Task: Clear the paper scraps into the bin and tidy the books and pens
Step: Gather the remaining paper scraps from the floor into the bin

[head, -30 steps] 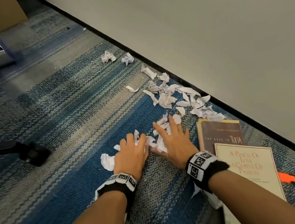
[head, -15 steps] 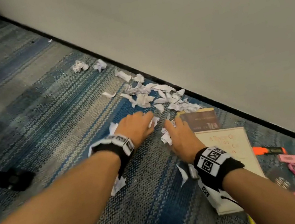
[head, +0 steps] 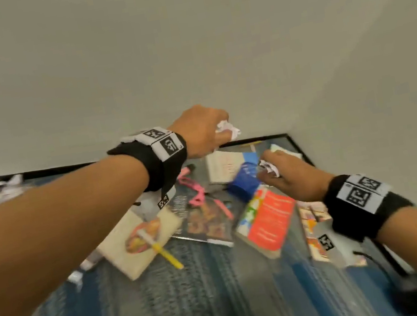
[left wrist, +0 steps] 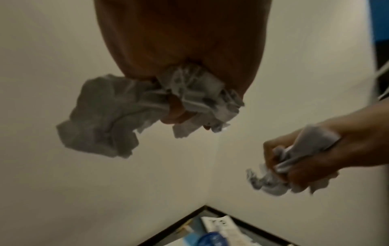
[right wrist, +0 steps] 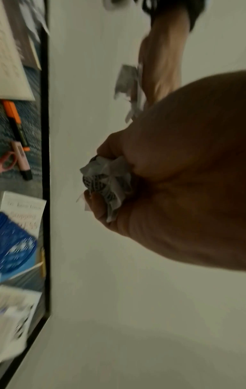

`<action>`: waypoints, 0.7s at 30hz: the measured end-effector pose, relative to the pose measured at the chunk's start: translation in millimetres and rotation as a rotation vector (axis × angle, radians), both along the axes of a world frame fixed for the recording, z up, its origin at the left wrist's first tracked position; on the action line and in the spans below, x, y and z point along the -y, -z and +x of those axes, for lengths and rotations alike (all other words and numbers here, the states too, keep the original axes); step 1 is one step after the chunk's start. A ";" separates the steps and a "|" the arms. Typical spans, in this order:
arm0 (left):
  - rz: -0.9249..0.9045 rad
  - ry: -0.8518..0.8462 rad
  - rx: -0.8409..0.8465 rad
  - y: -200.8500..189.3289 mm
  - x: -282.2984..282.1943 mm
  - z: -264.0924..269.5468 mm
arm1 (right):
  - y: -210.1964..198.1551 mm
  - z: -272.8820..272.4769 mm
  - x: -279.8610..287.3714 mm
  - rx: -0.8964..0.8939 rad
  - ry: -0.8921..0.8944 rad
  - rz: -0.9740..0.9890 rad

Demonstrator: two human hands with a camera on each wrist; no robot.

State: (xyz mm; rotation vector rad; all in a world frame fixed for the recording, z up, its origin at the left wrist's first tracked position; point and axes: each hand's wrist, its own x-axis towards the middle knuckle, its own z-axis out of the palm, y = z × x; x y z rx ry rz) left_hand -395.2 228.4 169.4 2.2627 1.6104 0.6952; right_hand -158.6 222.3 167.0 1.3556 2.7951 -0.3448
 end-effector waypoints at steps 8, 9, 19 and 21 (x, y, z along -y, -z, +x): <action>0.032 0.345 -0.047 -7.6 2.5 248.6 | 3.8 197.1 44.8 -0.294 0.252 0.018; 0.032 0.369 -0.035 -11.2 5.7 276.3 | 3.2 221.9 53.2 -0.325 0.298 0.024; -0.200 0.703 0.635 -42.3 94.7 529.1 | -52.9 426.2 206.3 -0.403 0.637 0.308; -0.240 0.752 0.713 -41.6 116.7 570.9 | -57.7 456.9 232.7 -0.441 0.728 0.297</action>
